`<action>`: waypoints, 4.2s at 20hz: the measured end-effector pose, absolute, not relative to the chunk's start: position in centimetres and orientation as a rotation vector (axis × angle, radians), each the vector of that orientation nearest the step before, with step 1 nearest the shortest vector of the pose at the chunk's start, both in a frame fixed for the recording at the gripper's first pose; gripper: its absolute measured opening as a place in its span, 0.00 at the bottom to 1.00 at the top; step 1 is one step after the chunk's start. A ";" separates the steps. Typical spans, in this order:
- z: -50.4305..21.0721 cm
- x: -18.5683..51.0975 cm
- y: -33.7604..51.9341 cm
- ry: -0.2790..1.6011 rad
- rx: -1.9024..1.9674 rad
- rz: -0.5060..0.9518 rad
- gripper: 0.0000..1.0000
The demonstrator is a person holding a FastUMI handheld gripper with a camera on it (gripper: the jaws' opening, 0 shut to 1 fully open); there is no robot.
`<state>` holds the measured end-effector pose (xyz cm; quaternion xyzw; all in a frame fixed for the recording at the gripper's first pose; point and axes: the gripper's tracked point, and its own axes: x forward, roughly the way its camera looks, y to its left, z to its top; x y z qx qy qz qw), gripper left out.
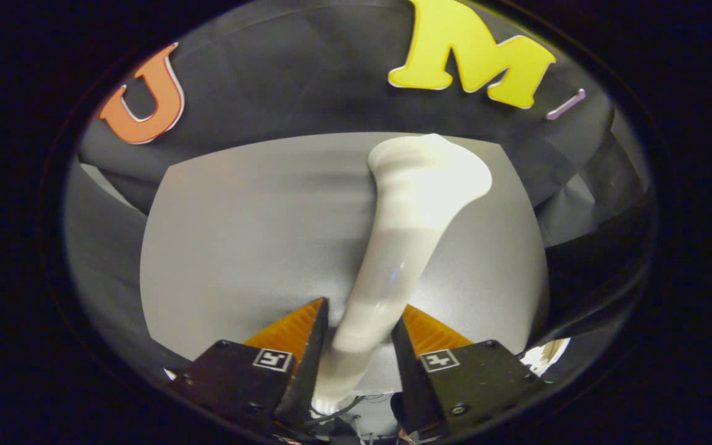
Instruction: Iron the clothes twice with a garment steamer, once on the left side and once on the right side.
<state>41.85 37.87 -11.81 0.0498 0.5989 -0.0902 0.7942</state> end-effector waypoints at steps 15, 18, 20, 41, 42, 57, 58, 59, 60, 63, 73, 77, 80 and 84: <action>-9.8 37.6 37.1 1.217 0.300 0.132 0.34; -8.2 35.9 36.4 1.169 0.283 0.191 0.33; -6.6 34.3 36.2 1.133 0.298 0.238 0.33; 7.4 13.9 20.3 0.563 0.217 0.393 0.32; 7.7 13.2 19.2 0.531 0.206 0.383 0.32; 11.8 11.3 8.4 0.259 0.016 0.311 0.32; 12.1 11.7 7.8 0.244 0.003 0.308 0.32; 12.5 12.2 7.4 0.227 -0.007 0.308 0.32; 13.0 12.4 7.2 0.206 -0.022 0.314 0.32; 14.7 13.8 7.3 0.129 -0.053 0.358 0.33; 13.3 19.1 7.9 0.122 -0.076 0.417 0.33; 11.2 19.4 8.1 0.164 -0.057 0.421 0.33; 9.6 19.1 7.9 0.184 -0.058 0.417 0.33; 6.9 18.9 7.2 0.238 -0.036 0.401 0.33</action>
